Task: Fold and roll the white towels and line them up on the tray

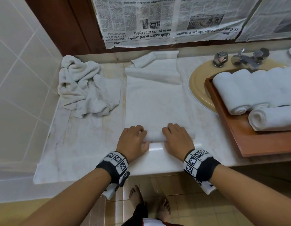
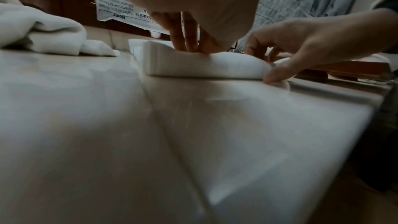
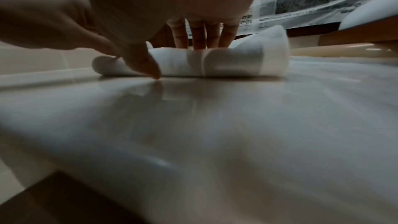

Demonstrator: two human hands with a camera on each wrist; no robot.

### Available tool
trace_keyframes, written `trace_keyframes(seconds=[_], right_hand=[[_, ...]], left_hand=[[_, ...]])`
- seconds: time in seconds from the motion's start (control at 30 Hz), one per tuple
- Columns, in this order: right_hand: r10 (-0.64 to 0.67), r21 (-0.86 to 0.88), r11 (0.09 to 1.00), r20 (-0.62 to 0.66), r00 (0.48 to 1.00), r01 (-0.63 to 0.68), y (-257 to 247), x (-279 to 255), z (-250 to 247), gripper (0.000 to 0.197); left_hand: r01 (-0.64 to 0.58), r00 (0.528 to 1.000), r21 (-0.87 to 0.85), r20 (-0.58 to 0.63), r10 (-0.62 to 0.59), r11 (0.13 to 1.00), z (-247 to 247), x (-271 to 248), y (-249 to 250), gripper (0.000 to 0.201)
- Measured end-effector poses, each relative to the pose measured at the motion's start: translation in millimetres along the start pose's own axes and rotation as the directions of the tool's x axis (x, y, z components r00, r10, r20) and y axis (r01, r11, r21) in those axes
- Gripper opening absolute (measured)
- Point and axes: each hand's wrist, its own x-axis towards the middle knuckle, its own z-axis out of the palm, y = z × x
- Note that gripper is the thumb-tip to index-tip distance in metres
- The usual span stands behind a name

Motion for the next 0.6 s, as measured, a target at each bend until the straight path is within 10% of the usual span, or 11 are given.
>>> trace_keyframes(seconds=[0.2, 0.33, 0.47, 0.6], right_hand=[[-0.076, 0.07, 0.995, 0.088, 0.993, 0.07, 13, 10, -9, 0.029], [0.054, 0.346, 0.917, 0.383, 0.922, -0.198, 31, 20, -25, 0.013], [0.08, 0.148, 0.986, 0.03, 0.996, -0.083, 12, 14, -11, 0.016], [-0.051, -0.016, 0.999, 0.019, 0.999, 0.051, -13, 1, -1, 0.034]], left_hand=[[-0.044, 0.996, -0.038, 0.076, 0.046, 0.998, -5, 13, 5, 0.027], [0.088, 0.955, -0.228, 0.296, -0.017, 0.97, -22, 20, 3, 0.031], [0.297, 0.915, -0.307, 0.362, -0.177, 0.904, -16, 38, 4, 0.03], [0.357, 0.92, -0.227, 0.256, -0.298, 0.906, -7, 46, 10, 0.022]])
